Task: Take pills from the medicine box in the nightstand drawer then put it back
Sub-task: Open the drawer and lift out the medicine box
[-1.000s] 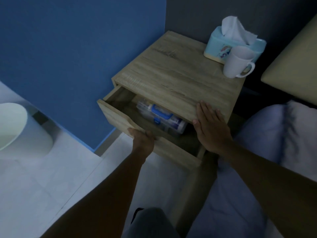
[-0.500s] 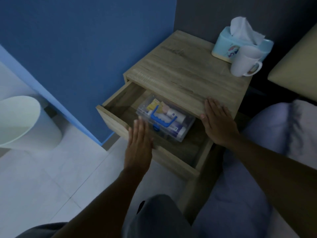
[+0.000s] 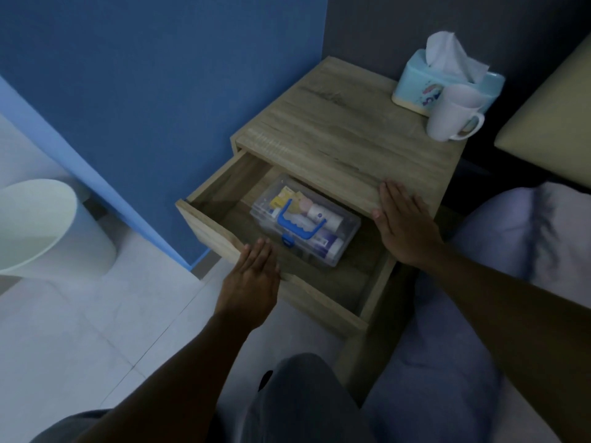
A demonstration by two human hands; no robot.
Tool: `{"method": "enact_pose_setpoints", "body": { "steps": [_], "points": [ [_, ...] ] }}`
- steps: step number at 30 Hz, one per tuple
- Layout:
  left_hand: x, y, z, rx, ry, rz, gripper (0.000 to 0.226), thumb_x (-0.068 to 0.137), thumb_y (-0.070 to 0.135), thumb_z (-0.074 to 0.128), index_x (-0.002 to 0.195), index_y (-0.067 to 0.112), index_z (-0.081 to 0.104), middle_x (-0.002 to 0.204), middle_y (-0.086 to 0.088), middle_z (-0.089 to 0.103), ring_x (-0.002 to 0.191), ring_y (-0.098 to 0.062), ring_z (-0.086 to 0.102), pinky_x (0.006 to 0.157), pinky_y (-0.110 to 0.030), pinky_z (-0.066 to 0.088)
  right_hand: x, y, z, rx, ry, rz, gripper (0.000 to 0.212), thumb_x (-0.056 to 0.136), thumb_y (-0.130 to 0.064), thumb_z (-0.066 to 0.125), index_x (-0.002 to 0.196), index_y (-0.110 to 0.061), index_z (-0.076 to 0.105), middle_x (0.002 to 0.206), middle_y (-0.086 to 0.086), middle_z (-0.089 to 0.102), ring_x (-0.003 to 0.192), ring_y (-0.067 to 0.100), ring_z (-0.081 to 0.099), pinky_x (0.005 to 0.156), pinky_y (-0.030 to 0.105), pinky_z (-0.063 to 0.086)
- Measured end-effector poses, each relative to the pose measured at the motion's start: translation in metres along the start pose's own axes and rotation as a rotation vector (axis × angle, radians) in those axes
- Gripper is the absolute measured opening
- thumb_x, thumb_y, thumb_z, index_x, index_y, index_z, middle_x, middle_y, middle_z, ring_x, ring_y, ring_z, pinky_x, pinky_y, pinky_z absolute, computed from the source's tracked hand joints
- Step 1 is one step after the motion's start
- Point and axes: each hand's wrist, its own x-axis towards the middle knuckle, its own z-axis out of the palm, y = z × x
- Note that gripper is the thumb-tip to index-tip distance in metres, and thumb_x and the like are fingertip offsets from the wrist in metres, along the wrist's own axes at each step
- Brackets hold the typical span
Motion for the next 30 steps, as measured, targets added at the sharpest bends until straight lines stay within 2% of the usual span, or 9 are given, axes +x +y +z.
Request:
{"method": "enact_pose_setpoints", "body": {
  "steps": [3, 7, 12, 15, 19, 21, 25, 28, 30],
  "points": [
    [-0.010, -0.003, -0.001, -0.004, 0.032, -0.001, 0.053, 0.102, 0.034, 0.033, 0.147, 0.007, 0.035, 0.157, -0.016, 0.030, 0.148, -0.029, 0.022, 0.121, -0.049, 0.021, 0.000, -0.001, -0.001, -0.003, -0.009, 0.001, 0.061, 0.104, -0.042, 0.020, 0.156, -0.010, 0.017, 0.164, 0.008, 0.020, 0.152, 0.023, 0.014, 0.122, 0.047, 0.012],
    [-0.018, -0.006, -0.002, 0.005, 0.019, 0.001, 0.058, 0.101, 0.038, 0.019, 0.149, 0.007, 0.032, 0.158, -0.015, 0.027, 0.149, -0.028, 0.019, 0.122, -0.045, 0.016, -0.001, -0.003, -0.003, 0.000, -0.008, 0.004, 0.061, 0.104, -0.042, 0.022, 0.156, -0.010, 0.016, 0.164, 0.008, 0.019, 0.152, 0.022, 0.013, 0.123, 0.046, 0.010],
    [-0.018, -0.004, -0.005, -0.016, 0.002, -0.003, 0.054, 0.102, 0.034, 0.031, 0.148, 0.007, 0.033, 0.158, -0.016, 0.028, 0.149, -0.029, 0.020, 0.122, -0.047, 0.019, -0.001, -0.003, -0.005, 0.006, -0.023, -0.005, 0.061, 0.105, -0.041, 0.021, 0.156, -0.010, 0.015, 0.164, 0.008, 0.016, 0.152, 0.022, 0.011, 0.123, 0.046, 0.008],
    [-0.017, -0.003, -0.010, 0.009, 0.017, 0.001, 0.052, 0.101, 0.034, 0.036, 0.145, 0.006, 0.040, 0.154, -0.017, 0.038, 0.146, -0.030, 0.030, 0.120, -0.048, 0.023, 0.000, -0.001, -0.002, 0.006, -0.023, -0.005, 0.061, 0.104, -0.043, 0.018, 0.156, -0.011, 0.013, 0.165, 0.007, 0.015, 0.153, 0.020, 0.009, 0.123, 0.046, 0.008],
    [-0.009, -0.004, -0.019, 0.036, -0.059, 0.012, 0.055, 0.100, 0.040, 0.031, 0.146, 0.011, 0.040, 0.154, -0.011, 0.040, 0.145, -0.024, 0.034, 0.122, -0.043, 0.018, 0.000, 0.001, 0.000, 0.003, -0.012, -0.012, 0.062, 0.103, -0.043, 0.018, 0.156, -0.011, 0.014, 0.164, 0.008, 0.017, 0.152, 0.022, 0.011, 0.122, 0.046, 0.008],
    [-0.005, -0.005, -0.024, -0.012, -0.081, -0.023, 0.055, 0.100, 0.041, 0.032, 0.146, 0.014, 0.039, 0.153, -0.009, 0.043, 0.142, -0.022, 0.038, 0.121, -0.040, 0.023, 0.000, 0.001, 0.001, 0.004, -0.004, -0.017, 0.062, 0.103, -0.043, 0.020, 0.156, -0.010, 0.016, 0.164, 0.009, 0.018, 0.152, 0.023, 0.013, 0.121, 0.046, 0.009],
    [0.009, -0.009, -0.037, -0.183, -0.007, -0.067, 0.049, 0.098, 0.038, 0.042, 0.142, 0.015, 0.043, 0.141, -0.010, 0.054, 0.124, -0.022, 0.056, 0.105, -0.039, 0.046, -0.005, -0.005, -0.001, 0.026, 0.048, -0.007, 0.059, 0.103, -0.038, 0.029, 0.154, -0.009, 0.021, 0.163, 0.012, 0.021, 0.151, 0.027, 0.017, 0.121, 0.045, 0.011],
    [0.032, -0.018, -0.041, -0.352, 0.065, -0.132, 0.045, 0.098, 0.038, 0.042, 0.139, 0.020, 0.039, 0.132, -0.010, 0.057, 0.106, -0.017, 0.061, 0.086, -0.034, 0.054, -0.029, -0.027, -0.001, 0.150, 0.103, -0.193, 0.057, 0.096, -0.022, 0.049, 0.150, -0.011, 0.033, 0.159, 0.011, 0.030, 0.149, 0.026, 0.024, 0.121, 0.044, 0.020],
    [0.050, -0.023, -0.040, -0.445, 0.093, -0.192, 0.049, 0.098, 0.039, 0.042, 0.143, 0.021, 0.033, 0.139, -0.013, 0.051, 0.111, -0.023, 0.060, 0.087, -0.037, 0.054, -0.048, -0.050, 0.006, 0.237, 0.098, -0.283, 0.054, 0.095, -0.022, 0.046, 0.148, -0.013, 0.037, 0.157, 0.006, 0.035, 0.149, 0.018, 0.024, 0.121, 0.042, 0.024]
  ]
}}
